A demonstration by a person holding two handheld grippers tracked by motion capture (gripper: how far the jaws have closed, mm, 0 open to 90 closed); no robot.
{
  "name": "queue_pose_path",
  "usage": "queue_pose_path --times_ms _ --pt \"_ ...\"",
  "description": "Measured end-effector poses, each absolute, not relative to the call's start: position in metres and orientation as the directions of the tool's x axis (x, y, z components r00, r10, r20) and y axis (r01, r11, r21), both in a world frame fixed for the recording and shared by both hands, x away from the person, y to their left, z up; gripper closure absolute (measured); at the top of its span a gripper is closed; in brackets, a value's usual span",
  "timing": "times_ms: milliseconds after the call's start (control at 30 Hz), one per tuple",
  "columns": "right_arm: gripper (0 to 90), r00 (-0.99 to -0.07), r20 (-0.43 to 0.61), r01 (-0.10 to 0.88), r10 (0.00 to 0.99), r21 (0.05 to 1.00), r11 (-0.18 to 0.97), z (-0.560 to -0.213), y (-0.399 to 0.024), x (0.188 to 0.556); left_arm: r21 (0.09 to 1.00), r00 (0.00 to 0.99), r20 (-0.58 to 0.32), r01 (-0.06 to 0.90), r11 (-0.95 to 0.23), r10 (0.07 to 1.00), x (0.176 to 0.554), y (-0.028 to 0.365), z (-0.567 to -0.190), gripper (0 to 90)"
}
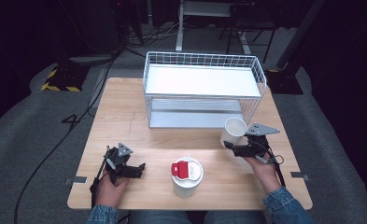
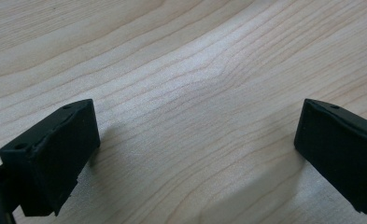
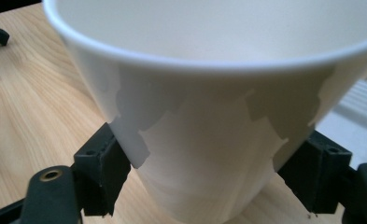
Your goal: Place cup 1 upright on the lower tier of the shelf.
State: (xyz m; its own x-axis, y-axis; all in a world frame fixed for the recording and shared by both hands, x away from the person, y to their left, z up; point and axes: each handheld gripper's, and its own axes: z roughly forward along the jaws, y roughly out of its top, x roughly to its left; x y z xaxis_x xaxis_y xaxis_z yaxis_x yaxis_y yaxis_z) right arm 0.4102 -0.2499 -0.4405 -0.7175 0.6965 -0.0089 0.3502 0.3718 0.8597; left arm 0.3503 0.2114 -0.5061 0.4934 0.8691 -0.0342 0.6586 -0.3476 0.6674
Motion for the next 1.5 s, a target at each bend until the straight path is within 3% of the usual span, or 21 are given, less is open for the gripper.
queue_pose_path --times_ms 1000,1500 --pt "23.9 -0.73 0.019 0.346 0.683 0.872 0.346 -0.432 -0.2 0.472 0.667 0.494 -0.035 0.659 -0.348 0.869 0.35 0.211 -0.506 0.7" --pt "23.9 -0.713 -0.028 0.332 0.701 0.866 0.373 -0.443 -0.169 0.492 0.668 0.494 -0.035 0.658 -0.347 0.869 0.35 0.211 -0.506 0.7"
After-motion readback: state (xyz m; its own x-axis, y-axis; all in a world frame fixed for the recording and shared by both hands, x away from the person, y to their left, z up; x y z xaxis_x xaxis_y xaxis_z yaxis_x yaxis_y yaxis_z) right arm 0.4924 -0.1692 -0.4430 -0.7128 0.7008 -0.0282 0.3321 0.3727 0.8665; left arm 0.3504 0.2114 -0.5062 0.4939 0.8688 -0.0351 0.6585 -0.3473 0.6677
